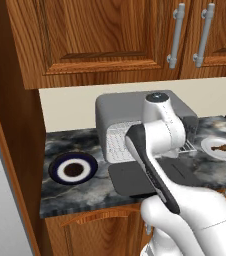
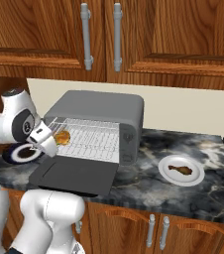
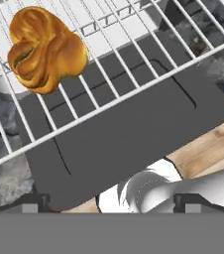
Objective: Open the toaster oven door. Place the bread on the top rack in the toaster oven and place the chicken drumstick on the bottom rack.
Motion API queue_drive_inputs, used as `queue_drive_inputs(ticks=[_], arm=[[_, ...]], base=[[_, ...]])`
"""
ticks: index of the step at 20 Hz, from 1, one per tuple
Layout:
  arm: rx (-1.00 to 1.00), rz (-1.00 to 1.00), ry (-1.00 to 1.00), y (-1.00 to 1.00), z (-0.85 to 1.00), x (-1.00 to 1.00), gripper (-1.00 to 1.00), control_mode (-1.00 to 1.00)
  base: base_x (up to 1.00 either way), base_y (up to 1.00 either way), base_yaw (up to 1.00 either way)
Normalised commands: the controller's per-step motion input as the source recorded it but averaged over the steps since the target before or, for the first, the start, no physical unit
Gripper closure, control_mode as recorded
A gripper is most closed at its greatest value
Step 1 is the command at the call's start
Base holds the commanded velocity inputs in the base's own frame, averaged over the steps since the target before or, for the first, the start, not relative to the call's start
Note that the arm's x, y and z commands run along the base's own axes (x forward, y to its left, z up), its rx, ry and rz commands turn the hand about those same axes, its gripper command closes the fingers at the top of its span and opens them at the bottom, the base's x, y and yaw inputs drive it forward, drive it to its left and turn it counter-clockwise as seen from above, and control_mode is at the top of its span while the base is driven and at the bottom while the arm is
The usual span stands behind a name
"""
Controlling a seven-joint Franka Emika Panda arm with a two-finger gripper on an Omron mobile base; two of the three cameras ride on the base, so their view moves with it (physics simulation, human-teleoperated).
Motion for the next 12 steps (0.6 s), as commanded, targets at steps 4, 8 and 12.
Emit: queue_drive_inputs(ticks=[4, 8, 12], arm=[[-0.03, 0.24, 0.19, -0.21, -0.43, -0.29, -1.0, -1.0], [-0.05, 0.18, 0.14, -0.18, -0.38, 0.18, -1.0, -1.0], [-0.02, 0.13, 0.03, -0.06, -0.26, 0.49, -1.0, -1.0]], base=[[0.0, 0.0, 0.0], [0.0, 0.0, 0.0], [0.0, 0.0, 0.0]])
